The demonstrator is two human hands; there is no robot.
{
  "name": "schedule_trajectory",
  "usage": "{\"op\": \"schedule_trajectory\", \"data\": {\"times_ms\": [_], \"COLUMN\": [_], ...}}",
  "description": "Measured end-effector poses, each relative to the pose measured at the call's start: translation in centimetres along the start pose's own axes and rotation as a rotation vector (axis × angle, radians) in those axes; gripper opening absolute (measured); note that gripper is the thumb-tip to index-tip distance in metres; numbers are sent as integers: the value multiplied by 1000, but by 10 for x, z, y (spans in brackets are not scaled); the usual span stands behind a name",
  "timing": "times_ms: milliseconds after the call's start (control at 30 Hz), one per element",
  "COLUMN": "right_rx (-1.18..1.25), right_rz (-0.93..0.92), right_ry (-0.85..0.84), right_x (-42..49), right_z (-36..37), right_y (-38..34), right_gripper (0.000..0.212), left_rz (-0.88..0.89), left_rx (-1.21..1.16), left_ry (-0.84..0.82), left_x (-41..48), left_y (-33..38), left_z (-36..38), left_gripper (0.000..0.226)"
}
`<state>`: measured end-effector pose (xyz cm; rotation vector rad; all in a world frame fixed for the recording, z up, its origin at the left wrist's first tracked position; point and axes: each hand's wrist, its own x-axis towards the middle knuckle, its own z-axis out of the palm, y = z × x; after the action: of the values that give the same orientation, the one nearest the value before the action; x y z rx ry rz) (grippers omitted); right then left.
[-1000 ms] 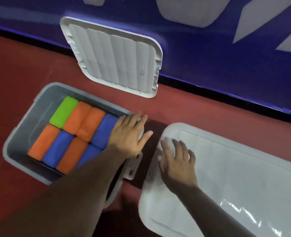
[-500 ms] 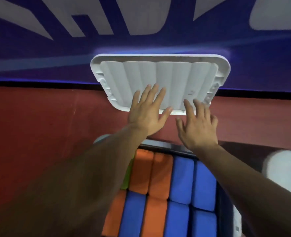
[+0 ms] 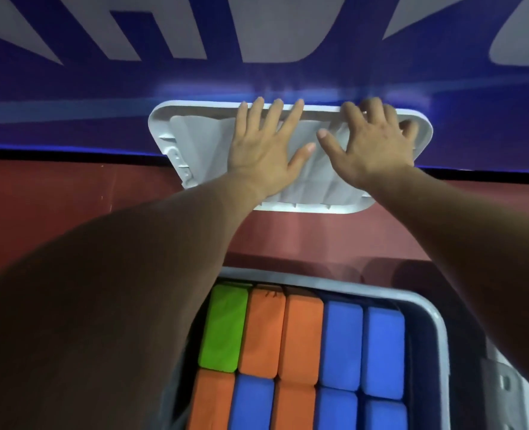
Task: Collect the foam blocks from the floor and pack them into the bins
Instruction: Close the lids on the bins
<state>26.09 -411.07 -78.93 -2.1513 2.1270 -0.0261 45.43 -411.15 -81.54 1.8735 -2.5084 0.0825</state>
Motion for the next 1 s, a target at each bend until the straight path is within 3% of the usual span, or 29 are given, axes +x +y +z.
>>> {"op": "schedule_trajectory", "data": {"times_ms": [133,267,400,600,733,900,1000], "right_rx": [-62,-78,-30,-1,-53,-69,-71], "right_rz": [-14,-90,-192,-237,-356,-426,-506], "right_ry": [-12,-92,-218,-214,-233,-100,-63], "right_x": [-17,-84,-136,-235,-299,-401,-451], "right_z": [-5,7,7,0,-7,17,49], "right_y": [-2,8,10,5,16,28,41], "right_gripper": [68,74,84,91,94,89,84], "left_rz": [3,76,189,201,196,184,229], "left_rx": [-18,-55,-78,-126,23,95,41], "left_ry": [59,-91,-91,-14,112,220,216], "left_x": [-4,-38,-103,-200,-279,-373,-427], "left_y": [6,9,12,31,61,99,123], "left_z": [-13,-22,-20,-45,-47,-44,-24], "left_gripper": [72,85,70,59,67,78,71]}}
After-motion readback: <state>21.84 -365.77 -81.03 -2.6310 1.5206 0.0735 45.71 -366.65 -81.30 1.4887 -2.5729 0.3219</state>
